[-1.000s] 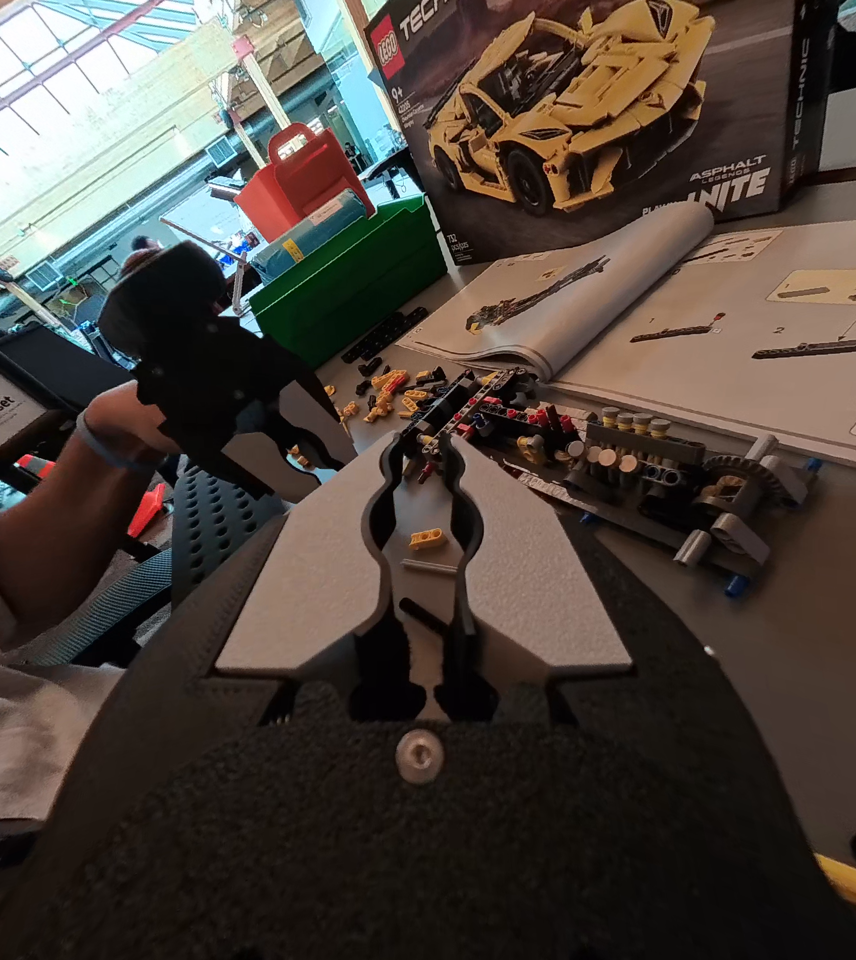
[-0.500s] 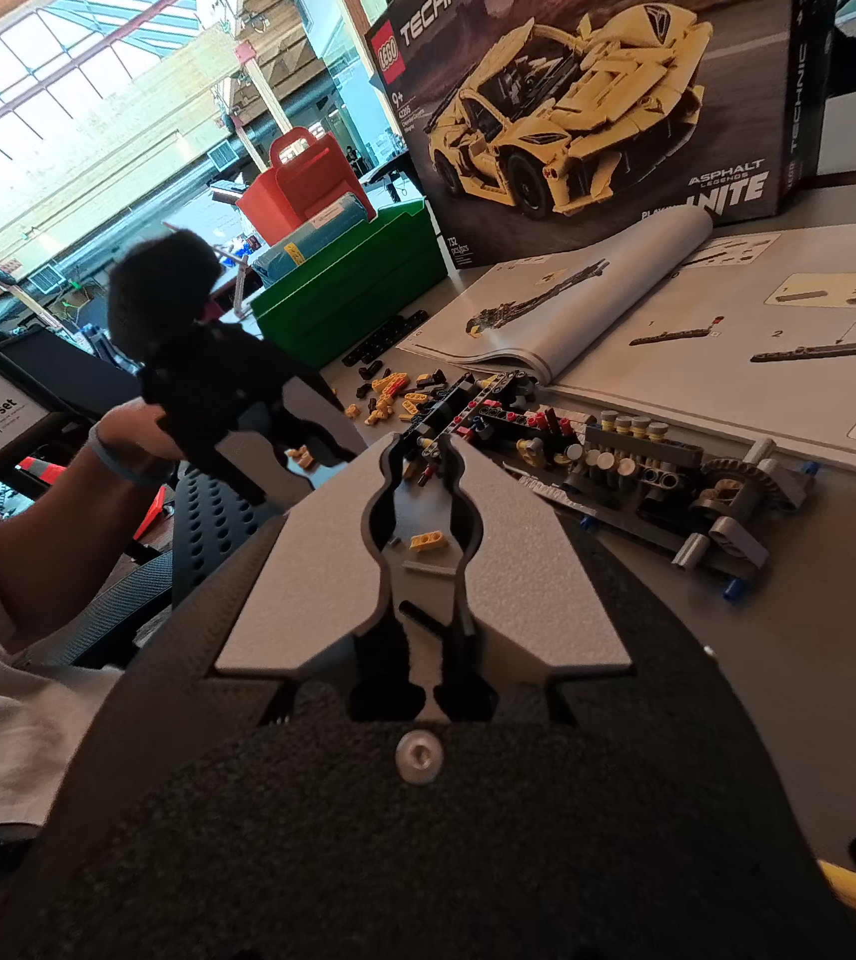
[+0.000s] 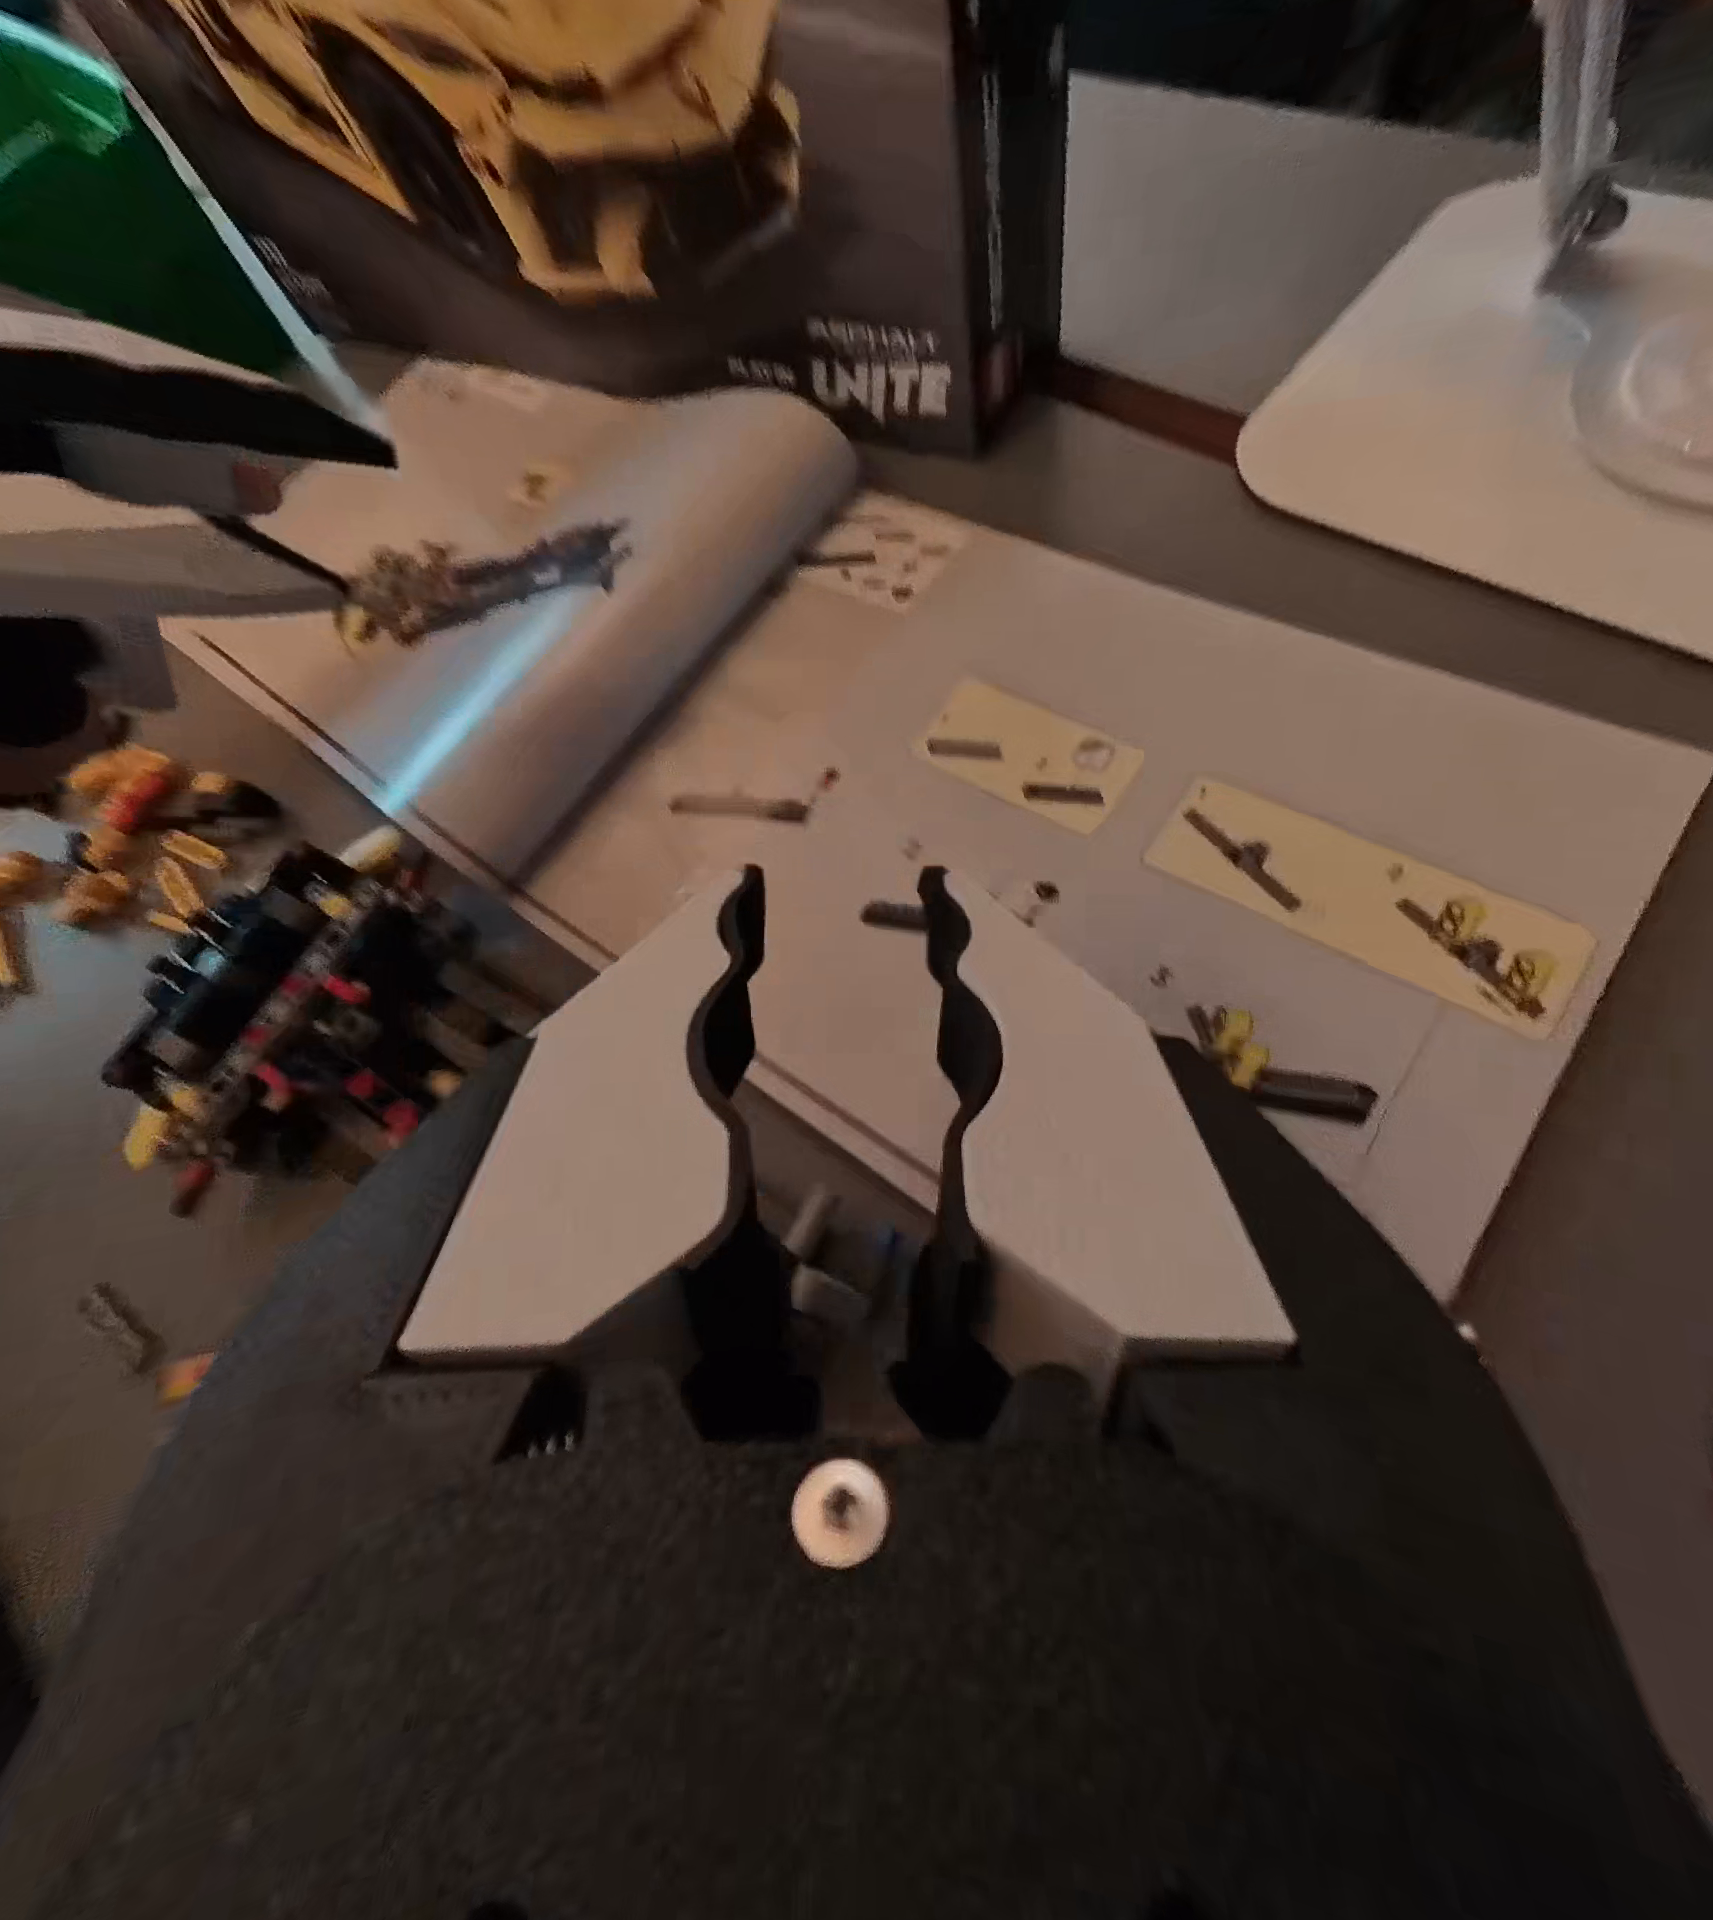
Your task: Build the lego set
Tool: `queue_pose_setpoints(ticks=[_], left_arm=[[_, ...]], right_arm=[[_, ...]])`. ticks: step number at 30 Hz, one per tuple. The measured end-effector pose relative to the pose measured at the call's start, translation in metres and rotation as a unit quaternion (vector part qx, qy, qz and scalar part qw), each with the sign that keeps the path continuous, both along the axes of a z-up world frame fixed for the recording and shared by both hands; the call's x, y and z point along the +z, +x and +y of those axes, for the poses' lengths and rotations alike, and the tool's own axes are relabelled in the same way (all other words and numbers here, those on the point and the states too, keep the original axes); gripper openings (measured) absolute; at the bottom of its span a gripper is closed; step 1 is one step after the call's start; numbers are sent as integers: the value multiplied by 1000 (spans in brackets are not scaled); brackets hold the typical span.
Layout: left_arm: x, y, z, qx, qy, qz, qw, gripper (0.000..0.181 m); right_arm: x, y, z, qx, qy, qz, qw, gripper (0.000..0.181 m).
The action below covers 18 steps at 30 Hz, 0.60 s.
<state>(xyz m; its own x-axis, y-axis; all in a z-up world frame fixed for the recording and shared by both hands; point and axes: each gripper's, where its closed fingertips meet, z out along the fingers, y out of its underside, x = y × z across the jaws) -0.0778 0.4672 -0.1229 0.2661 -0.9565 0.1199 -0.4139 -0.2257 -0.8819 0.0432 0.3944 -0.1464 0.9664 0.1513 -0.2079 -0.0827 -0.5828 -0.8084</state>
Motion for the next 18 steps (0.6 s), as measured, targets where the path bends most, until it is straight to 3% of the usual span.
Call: queue_pose_setpoints(ticks=[3,7,14,18], left_arm=[[-29,-10,-4,-12,-69,-1,998,47],[-16,-1,-3,-17,-85,-41,995,42],[-21,-6,8,6,-53,-32,998,33],[-20,-5,9,10,-42,-36,998,27]], right_arm=[[-17,10,-10,-3,-16,-33,999,29],[-11,2,-5,6,-1,-28,1000,27],[-20,-11,-3,26,-12,-50,998,26],[-1,-37,-13,103,22,-61,993,26]])
